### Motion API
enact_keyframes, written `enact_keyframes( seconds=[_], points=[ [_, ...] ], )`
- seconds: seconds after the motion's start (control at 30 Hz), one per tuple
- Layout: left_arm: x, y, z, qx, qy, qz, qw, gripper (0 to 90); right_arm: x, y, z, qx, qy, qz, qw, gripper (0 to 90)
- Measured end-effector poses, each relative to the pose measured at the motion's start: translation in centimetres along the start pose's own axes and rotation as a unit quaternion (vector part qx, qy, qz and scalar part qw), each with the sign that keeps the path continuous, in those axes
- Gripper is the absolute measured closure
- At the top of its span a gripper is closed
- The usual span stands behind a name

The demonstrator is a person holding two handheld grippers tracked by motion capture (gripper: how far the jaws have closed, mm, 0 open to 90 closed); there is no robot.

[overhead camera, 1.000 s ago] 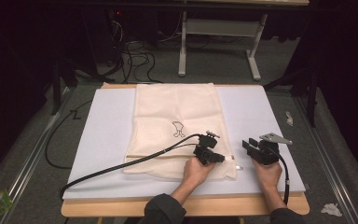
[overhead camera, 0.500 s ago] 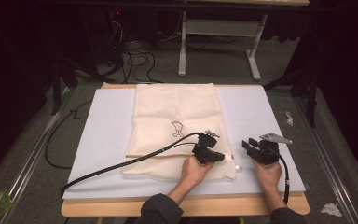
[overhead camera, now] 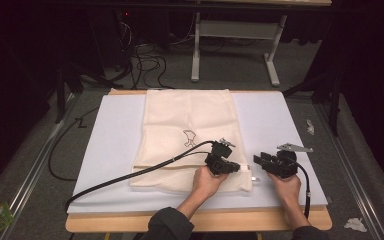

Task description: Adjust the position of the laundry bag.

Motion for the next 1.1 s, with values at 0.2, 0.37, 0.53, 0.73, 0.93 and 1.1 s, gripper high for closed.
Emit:
enact_keyframes(
  seconds=[0.2,0.37,0.53,0.73,0.93,1.1],
  points=[
    [-0.1,0.0,0.1,0.001,-0.002,-0.002,1.0000,87.1,-0.7,1.1,0.5,0.000,0.005,0.033,0.9994,54.9],
    [-0.7,-0.1,0.5,0.007,-0.011,-0.004,0.9999,87.1,-1.0,1.8,0.7,0.022,0.016,0.065,0.9975,51.9],
    [-1.3,-0.3,0.9,0.013,-0.018,-0.003,0.9997,87.1,-1.3,2.8,0.9,0.036,0.028,0.090,0.9949,50.2],
    [-1.8,-0.4,1.0,0.020,-0.023,-0.001,0.9995,87.1,-1.2,3.8,1.2,0.048,0.037,0.113,0.9917,47.5],
    [-2.1,-0.4,1.2,0.023,-0.027,0.000,0.9994,87.1,-1.0,4.3,1.3,0.060,0.045,0.127,0.9891,46.3],
    [-2.2,-0.4,1.1,0.025,-0.029,0.000,0.9993,87.1,-0.6,4.6,1.2,0.060,0.054,0.133,0.9877,46.7]
  ],
)
Point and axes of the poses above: each handheld gripper's, and its own axes: x roughly forward along the jaws, z roughly out of its top, y roughly to its left, the point moved 9 cm from there along x, roughly forward along the jaws, and after that the axes turned 5 degrees about x, right-handed, at the moved point
